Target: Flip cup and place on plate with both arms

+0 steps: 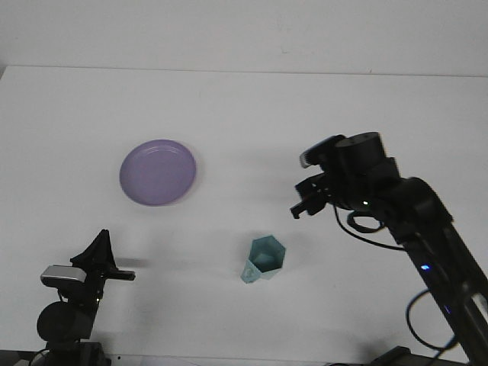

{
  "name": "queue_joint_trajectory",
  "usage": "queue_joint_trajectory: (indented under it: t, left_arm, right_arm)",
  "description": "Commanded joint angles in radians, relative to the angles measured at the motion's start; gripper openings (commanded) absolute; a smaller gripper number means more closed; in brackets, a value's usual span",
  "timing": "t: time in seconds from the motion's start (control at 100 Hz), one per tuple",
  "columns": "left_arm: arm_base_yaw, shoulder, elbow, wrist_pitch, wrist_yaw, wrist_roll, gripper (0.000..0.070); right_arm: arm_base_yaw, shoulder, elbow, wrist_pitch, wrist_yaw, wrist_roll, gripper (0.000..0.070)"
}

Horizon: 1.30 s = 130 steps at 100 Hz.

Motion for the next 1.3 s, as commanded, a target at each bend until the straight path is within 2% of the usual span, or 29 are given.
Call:
queue_joint_trajectory:
  t: [0.0,0.12,0.42,0.62,0.84,0.96,1.11,1.23,1.29]
  left_arm:
    - [-0.002,0.000,-0.008,0.010,0.002,-0.018,0.0012]
    - [-0.002,0.000,-0.008,0.011,0.002,-0.018,0.0012]
    - [-0.002,0.000,-0.008,0.012,0.002,-0.021,0.0012]
    - [-0.002,0.000,-0.008,0.010,0.002,-0.032,0.0012]
    - [-0.002,0.000,-0.008,0.010,0.002,-0.132,0.0012]
    - [-0.002,0.000,0.000,0.009,0.006,-0.226,0.0012]
    - [-0.002,0.011,0.066,-0.032,0.063,-0.284,0.0012]
    - [-0.002,0.074,0.185,-0.148,0.122,-0.285,0.0013]
    - [-0.003,0.131,0.260,-0.199,0.175,-0.279,0.0013]
  right_arm:
    - [-0.017,-0.076,-0.038,0.056,0.022,-0.002,0.0000]
    - [-0.073,-0.261,-0.228,0.200,0.096,0.003,0.0000]
    - [-0.188,-0.750,-0.811,0.579,0.100,0.024,0.0000]
    - [-0.218,-0.978,-1.062,0.679,0.127,0.024,0.0000]
    - [-0.226,-1.046,-1.119,0.753,0.129,0.024,0.0000]
    - [-0.226,-1.040,-1.119,0.751,0.129,0.024,0.0000]
    - [-0.226,-1.038,-1.119,0.750,0.129,0.024,0.0000]
    - [-0.226,-1.038,-1.119,0.750,0.128,0.024,0.0000]
    - [-0.226,-1.038,-1.119,0.750,0.128,0.024,0.0000]
